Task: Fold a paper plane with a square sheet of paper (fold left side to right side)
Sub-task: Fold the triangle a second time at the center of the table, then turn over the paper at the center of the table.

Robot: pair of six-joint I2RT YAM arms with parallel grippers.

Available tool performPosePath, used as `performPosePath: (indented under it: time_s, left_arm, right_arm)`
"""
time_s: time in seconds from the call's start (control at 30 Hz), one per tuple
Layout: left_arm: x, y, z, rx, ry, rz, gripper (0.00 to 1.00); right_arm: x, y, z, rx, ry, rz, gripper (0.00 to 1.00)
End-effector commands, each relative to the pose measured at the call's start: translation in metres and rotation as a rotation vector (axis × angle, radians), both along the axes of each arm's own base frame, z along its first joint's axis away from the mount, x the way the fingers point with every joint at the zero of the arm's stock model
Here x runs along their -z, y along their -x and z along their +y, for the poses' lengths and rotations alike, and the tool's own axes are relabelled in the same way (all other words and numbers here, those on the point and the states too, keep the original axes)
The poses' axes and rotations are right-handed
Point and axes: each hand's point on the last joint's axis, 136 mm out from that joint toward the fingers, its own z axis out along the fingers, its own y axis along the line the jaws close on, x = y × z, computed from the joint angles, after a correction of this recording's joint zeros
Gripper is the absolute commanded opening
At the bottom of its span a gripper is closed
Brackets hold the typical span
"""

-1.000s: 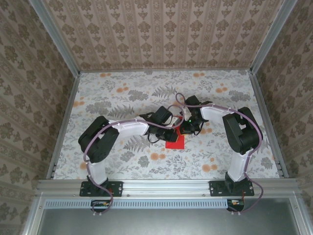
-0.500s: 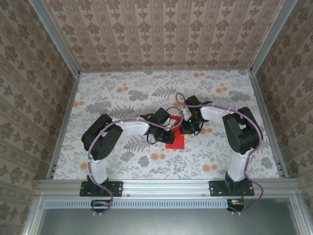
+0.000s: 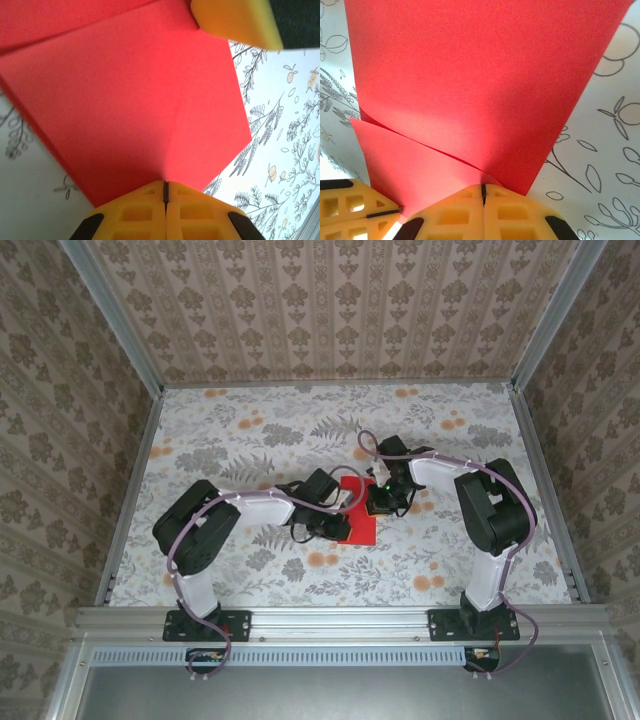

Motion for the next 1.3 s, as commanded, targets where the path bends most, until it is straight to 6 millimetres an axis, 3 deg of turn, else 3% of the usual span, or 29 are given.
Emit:
performPosePath:
  time_s: [0.0, 0.47, 0.73, 0.87, 1.0, 1.13, 1.27]
  left_arm:
    - [0.016, 0.024, 0.030, -0.023, -0.100, 0.084, 0.06]
    - [0.017, 0.035, 0.059, -0.068, -0.129, 0.091, 0.05]
    - [-0.016, 0.021, 0.059, -0.088, -0.027, 0.021, 0.10]
    - [-0.043, -0.005, 0.055, -0.142, 0.081, -0.029, 0.20]
    - [-0.061, -0.032, 0.044, -0.172, 0.160, -0.076, 0.33]
    - [-0.064, -0.051, 0.027, -0.164, 0.200, -0.085, 0.40]
    - [-0.059, -0.061, 0.011, -0.146, 0.231, -0.064, 0.44]
  right_arm:
    - [0.020, 0.007, -0.012, -0.002, 0.065, 0.038, 0.00]
    - [0.022, 0.008, -0.009, -0.015, -0.010, 0.057, 0.00]
    - [-0.006, -0.009, 0.011, -0.019, -0.145, -0.025, 0.01]
    - [-0.031, -0.020, 0.012, 0.003, -0.204, -0.098, 0.15]
    - [-0.050, -0.026, -0.004, 0.040, -0.181, -0.178, 0.30]
    - [-0.062, -0.028, -0.022, 0.120, -0.191, -0.240, 0.41]
    - [-0.075, -0.026, -0.024, 0.170, -0.250, -0.284, 0.53]
